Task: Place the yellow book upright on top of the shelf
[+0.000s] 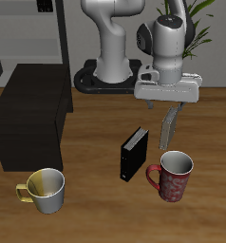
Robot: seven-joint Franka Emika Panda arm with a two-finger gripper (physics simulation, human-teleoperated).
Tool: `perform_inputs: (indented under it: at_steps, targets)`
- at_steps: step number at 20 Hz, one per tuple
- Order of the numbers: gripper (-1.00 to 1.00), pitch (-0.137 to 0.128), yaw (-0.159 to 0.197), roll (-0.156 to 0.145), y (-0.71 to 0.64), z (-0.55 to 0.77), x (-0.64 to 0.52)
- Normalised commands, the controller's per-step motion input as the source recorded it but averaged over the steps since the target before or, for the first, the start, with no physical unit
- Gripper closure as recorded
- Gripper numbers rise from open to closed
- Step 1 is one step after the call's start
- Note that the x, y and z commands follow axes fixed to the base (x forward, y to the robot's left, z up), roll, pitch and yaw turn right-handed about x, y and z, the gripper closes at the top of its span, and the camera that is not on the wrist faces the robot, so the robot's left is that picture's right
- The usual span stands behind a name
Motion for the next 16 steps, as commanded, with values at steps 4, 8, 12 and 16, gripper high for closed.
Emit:
perform_inputs:
  at_steps: [4,8,12,16]
  targets:
    - [-1.00,0.027,-0.032,-0.009,0.02,-0.32,0.00]
    - [-1.00,0.037,-0.006,0.000,0.02,-0.31,0.03]
    - [-1.00,0.041,-0.012,0.012,0.04,-0.17,0.01]
    - [-1.00,0.070,0.009,-0.006,0.12,-0.30,-0.02]
